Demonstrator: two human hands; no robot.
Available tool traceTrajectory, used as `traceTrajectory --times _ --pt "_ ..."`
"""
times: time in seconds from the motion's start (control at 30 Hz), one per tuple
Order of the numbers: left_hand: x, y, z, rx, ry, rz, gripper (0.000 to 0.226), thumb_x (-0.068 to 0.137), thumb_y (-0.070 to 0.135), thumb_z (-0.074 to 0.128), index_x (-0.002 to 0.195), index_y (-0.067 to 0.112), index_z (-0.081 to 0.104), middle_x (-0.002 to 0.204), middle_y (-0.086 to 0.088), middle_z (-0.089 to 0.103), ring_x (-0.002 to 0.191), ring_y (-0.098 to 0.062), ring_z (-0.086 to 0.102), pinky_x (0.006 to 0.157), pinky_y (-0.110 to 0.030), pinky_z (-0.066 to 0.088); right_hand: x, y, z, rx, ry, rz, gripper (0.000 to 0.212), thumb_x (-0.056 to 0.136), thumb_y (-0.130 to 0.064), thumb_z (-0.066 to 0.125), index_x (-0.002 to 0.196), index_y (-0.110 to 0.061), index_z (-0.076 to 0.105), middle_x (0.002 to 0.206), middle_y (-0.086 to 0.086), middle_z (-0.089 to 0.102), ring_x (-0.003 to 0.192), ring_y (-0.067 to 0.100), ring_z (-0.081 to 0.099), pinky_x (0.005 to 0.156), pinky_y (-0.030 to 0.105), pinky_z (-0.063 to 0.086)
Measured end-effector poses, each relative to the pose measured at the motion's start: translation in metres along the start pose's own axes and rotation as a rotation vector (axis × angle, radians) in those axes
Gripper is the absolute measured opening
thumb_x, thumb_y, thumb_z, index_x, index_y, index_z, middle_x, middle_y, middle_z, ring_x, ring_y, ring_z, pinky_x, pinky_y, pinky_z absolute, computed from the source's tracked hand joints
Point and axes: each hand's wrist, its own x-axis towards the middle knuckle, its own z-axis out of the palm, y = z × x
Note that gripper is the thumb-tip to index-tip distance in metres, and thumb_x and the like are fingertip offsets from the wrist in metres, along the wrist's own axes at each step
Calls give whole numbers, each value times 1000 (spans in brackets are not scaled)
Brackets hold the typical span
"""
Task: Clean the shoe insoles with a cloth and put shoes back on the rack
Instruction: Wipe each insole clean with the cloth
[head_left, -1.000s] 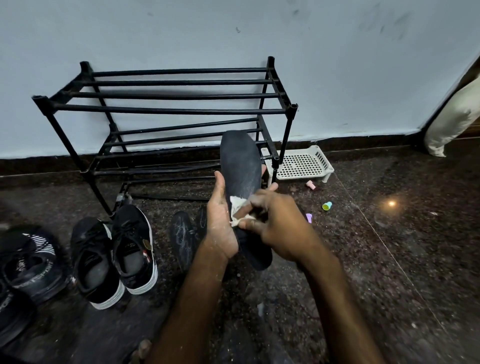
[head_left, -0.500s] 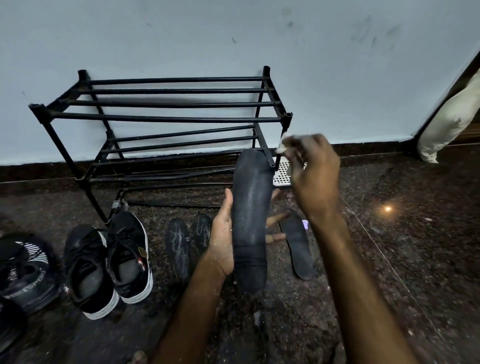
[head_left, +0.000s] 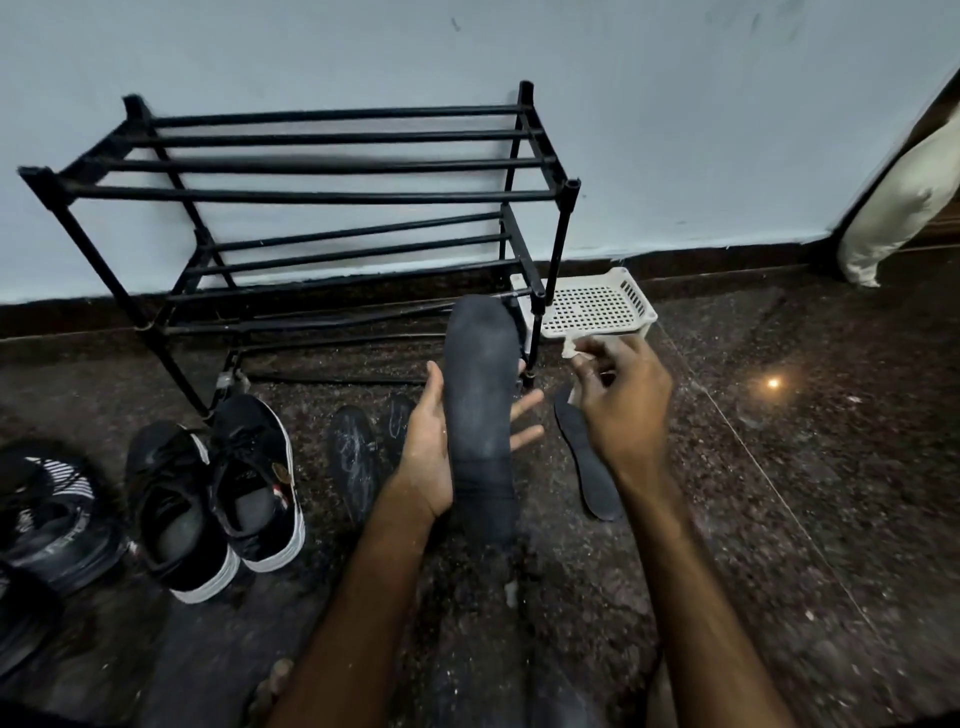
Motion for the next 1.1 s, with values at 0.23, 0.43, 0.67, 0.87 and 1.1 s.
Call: traceTrajectory --times 0.23,0.43,0.67,0.87,1.1 --pt "17 -14 -30 -19 249 45 83 95 68 30 137 0 52 138 -24 54 125 -35 54 101 -43 50 -60 -7 63 -60 -397 -147 13 89 -10 64 99 -9 72 104 8 61 92 25 61 82 31 49" --pt "20 -29 -43 -77 288 29 69 99 60 33 141 8 50 136 -17 58 131 -35 49 101 -59 44 -58 32 45 -342 -253 225 17 92 -15 60 105 -11 70 113 10 61 98 28 62 85 35 48" --pt "10 -13 -32 -68 372 72 65 98 59 36 136 10 55 138 -18 57 129 -36 51 102 -60 41 -41 -10 29 98 -16 297 16 88 -24 72 101 -14 73 97 2 69 83 14 66 71 25 53" --pt "5 -9 -36 -41 501 87 65 99 57 38 140 9 51 141 -18 54 118 -35 57 96 -54 46 -42 -18 24 385 139 411 11 85 -26 75 94 -20 73 86 -3 73 77 13 71 70 40 60" --pt "25 -24 -57 282 633 34 55 104 47 31 136 6 50 108 -9 67 91 -24 63 89 -38 51 -38 -12 42 495 199 454 10 87 -24 72 96 -21 73 90 -3 73 80 16 71 69 41 61"
